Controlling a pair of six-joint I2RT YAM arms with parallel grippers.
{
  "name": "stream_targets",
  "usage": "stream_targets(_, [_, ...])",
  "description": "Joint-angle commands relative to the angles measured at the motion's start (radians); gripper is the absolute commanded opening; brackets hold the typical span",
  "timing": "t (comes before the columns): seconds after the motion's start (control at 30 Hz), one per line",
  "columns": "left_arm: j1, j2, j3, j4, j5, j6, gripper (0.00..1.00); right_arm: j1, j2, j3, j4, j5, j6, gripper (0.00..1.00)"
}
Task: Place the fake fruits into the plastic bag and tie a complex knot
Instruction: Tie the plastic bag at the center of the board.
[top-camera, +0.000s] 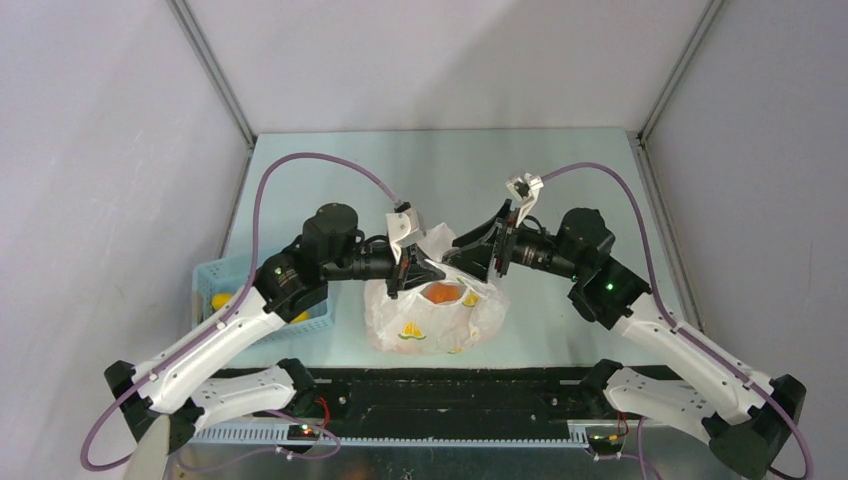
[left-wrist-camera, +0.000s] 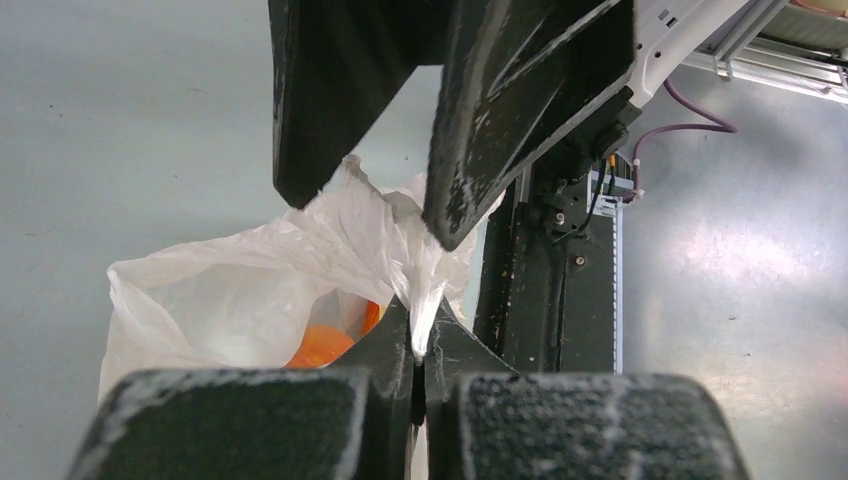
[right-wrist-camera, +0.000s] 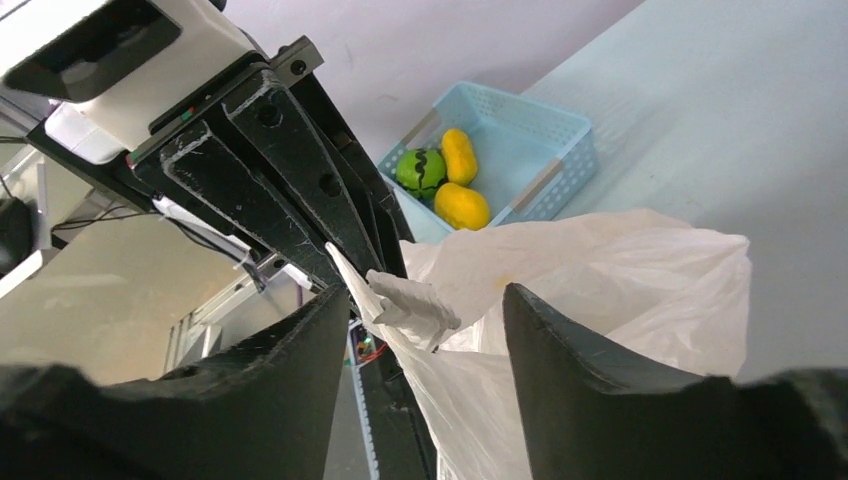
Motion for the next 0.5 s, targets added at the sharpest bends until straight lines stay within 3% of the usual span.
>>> stream_targets(0.0, [-0.005,0.001,-0.009,0.033,0.019,0.020,0.00,0.010,0.019,0.002,0.073,-0.041,0.028,0.59])
stream_targets(0.13, [-0.005,0.003,-0.011,0.034,0.008,0.020,0.00,0.010,0.018,0.002,0.076,-0.051,0.034,0.37])
stream_targets(0.27, [-0.005,0.009,-0.009,0.031,-0.015,0.023,0.01,0.010,0.005,0.002,0.061,-0.046,0.030,0.04])
stream_targets(0.47, [-0.003,0.018,-0.002,0.009,-0.065,0.038,0.19,0.010,-0.046,0.002,0.015,0.015,-0.004,0.00])
